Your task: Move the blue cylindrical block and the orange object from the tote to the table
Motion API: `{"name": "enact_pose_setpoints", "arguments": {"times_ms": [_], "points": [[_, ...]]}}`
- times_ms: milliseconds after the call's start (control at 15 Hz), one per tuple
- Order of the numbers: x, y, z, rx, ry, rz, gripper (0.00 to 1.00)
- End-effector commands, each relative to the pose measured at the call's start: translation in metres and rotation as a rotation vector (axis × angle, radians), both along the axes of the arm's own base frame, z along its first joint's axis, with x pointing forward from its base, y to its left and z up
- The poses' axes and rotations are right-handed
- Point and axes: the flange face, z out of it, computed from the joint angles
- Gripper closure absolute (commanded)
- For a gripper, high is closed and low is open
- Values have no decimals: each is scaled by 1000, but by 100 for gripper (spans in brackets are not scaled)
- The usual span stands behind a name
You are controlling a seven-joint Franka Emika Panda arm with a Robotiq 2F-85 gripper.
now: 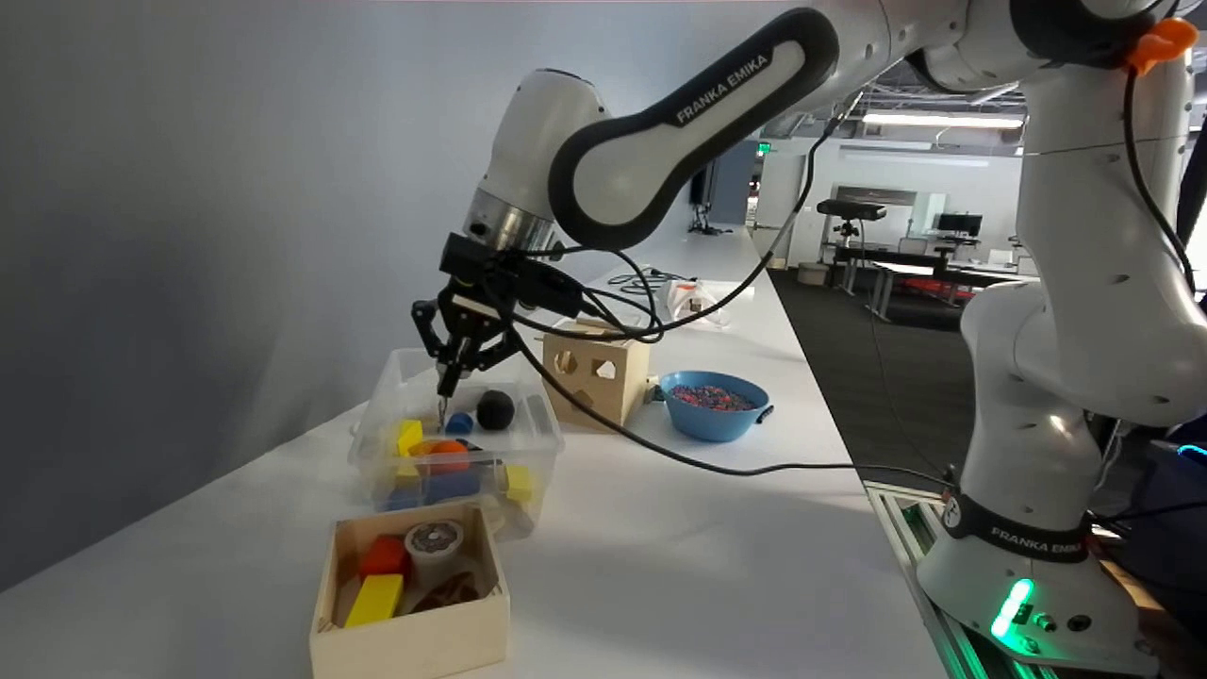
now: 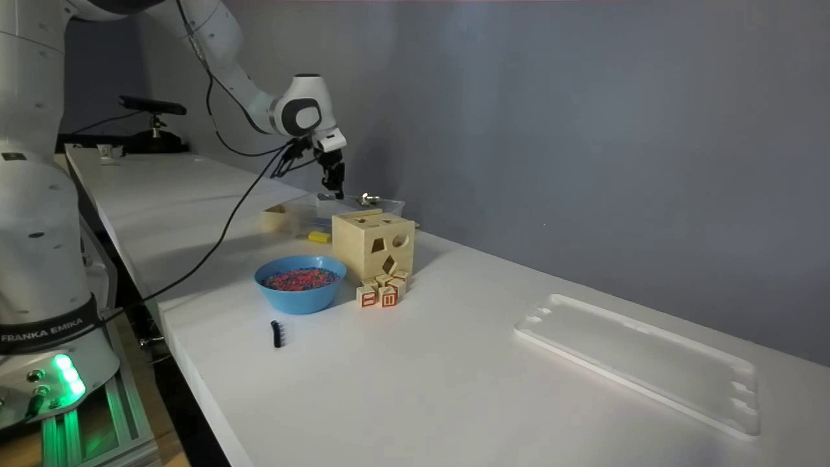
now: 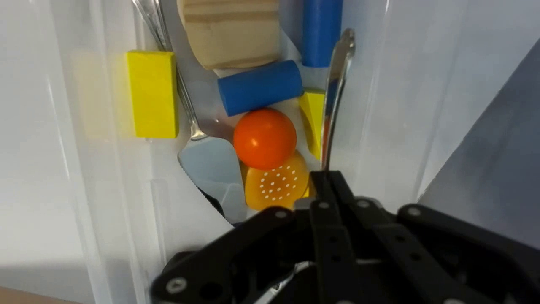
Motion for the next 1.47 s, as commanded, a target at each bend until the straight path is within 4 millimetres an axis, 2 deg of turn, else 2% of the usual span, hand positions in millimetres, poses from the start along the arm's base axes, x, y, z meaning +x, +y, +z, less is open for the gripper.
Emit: {"name": "enact_pose_setpoints", "arguments": {"times_ms": [0, 267, 333, 400, 533, 867, 1067, 1133, 1400], "points": [[-11, 5, -20, 33, -37, -23, 99], [-2, 21, -37, 27, -132, 33, 99], [-5, 24, -41, 17, -117, 62, 71], [-7, 25, -46, 11, -108, 74, 71], [-14, 27, -44, 4, -83, 107, 58], [-23, 30, -4, -8, -27, 189, 23], [-12, 35, 6, -16, 53, 244, 3], [-7, 36, 6, -19, 62, 249, 0], [7, 33, -9, -25, 80, 198, 0]]}}
